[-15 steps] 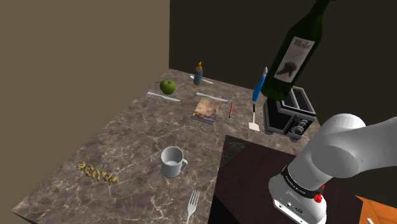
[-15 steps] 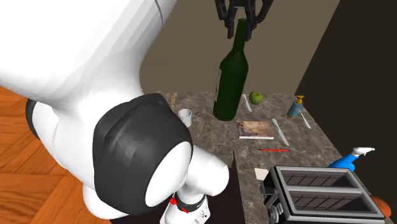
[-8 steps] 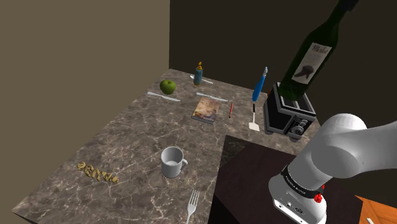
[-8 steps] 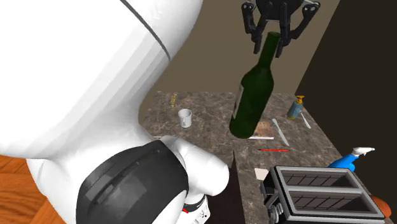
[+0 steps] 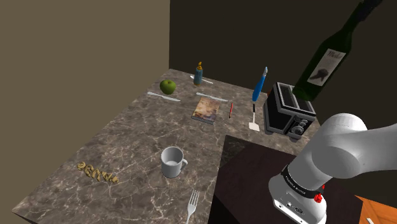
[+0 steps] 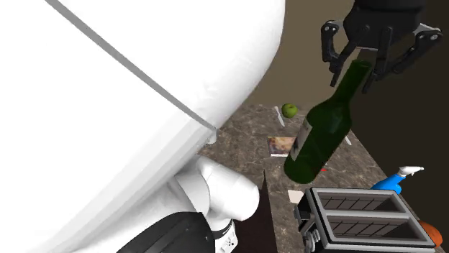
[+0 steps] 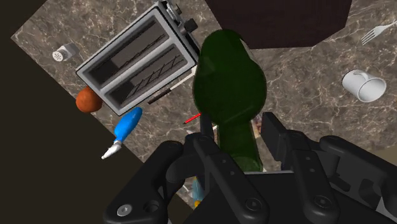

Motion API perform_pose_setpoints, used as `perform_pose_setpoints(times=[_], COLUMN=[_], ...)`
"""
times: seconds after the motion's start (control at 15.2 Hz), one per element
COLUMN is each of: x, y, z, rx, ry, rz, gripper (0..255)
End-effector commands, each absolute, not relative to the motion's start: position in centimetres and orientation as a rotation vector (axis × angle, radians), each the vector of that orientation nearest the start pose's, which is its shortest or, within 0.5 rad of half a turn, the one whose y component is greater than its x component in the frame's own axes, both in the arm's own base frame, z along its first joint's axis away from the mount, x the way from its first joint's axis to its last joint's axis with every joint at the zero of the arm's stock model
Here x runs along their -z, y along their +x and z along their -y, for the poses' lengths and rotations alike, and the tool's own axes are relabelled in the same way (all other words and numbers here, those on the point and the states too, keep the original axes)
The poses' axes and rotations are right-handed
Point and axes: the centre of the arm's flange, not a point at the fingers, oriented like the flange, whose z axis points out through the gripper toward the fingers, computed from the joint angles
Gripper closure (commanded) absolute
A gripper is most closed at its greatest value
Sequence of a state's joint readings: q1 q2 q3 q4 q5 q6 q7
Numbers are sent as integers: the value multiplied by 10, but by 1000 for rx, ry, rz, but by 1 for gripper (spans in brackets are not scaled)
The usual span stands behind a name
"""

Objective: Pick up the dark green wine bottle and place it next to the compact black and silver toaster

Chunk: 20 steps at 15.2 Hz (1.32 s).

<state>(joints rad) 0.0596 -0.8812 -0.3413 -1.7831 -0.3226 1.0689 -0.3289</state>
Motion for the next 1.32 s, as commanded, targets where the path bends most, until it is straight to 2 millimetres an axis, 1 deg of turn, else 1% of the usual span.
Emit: perform_pose_setpoints(times=[0.0, 1.25], x=[-781, -740], y=[132, 49], z=[216, 450], rx=[169, 169], ry=[-3176, -3176], rz=[-38, -38], gripper=[255, 255])
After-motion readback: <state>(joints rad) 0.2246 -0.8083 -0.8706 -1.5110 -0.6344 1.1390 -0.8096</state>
